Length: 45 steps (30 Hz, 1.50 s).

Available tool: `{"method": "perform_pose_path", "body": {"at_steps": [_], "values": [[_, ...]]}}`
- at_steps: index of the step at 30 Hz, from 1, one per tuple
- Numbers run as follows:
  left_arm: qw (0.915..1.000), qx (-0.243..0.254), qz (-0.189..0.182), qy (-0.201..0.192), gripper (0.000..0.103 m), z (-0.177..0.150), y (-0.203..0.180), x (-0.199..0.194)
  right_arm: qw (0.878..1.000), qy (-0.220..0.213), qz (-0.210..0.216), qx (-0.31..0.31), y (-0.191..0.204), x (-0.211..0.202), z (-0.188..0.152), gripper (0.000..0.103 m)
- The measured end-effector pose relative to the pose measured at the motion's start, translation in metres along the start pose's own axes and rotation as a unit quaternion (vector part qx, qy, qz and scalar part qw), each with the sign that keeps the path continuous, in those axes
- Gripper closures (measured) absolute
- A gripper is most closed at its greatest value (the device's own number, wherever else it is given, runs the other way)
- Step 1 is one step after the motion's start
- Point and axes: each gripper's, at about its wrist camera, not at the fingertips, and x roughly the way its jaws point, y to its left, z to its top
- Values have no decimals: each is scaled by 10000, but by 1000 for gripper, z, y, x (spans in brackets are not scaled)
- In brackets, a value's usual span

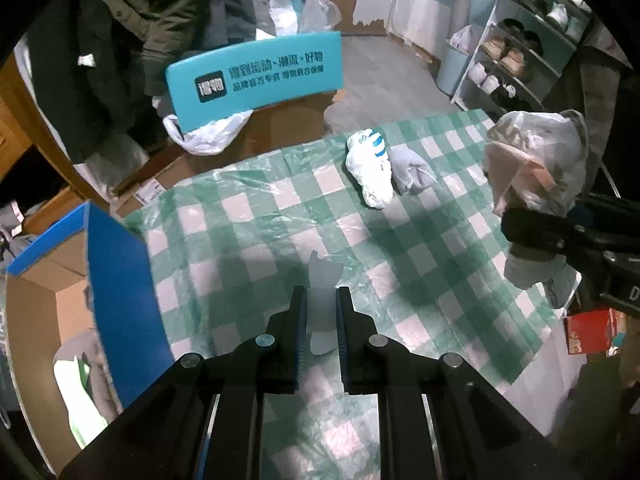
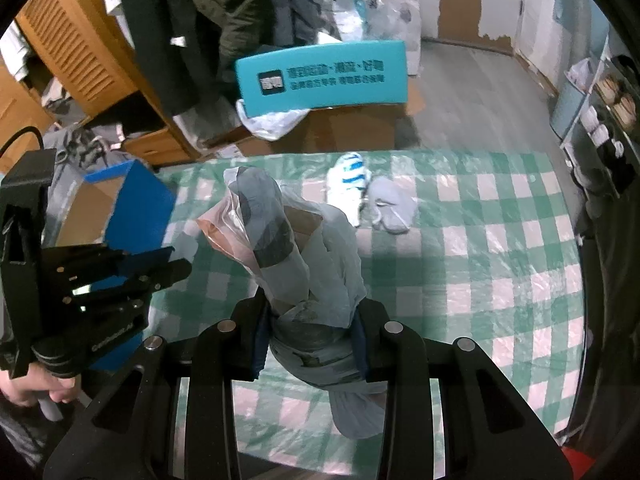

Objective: Organize soft objects
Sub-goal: 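Carry the white item with the left tool while the right tool carries the bag toward the box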

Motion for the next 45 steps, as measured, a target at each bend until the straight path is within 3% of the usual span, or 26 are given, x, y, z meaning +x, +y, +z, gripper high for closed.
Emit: {"method": "perform_pose_path", "body": {"at_steps": [21, 45], "values": [[9986, -137, 153, -491, 89, -31, 36, -64, 9979, -153, 366, -505, 69, -15, 4, 71], [9935, -747, 439, -735, 89, -68, 116, -100, 9895, -56, 777, -1218, 182, 5, 28, 71]]}}
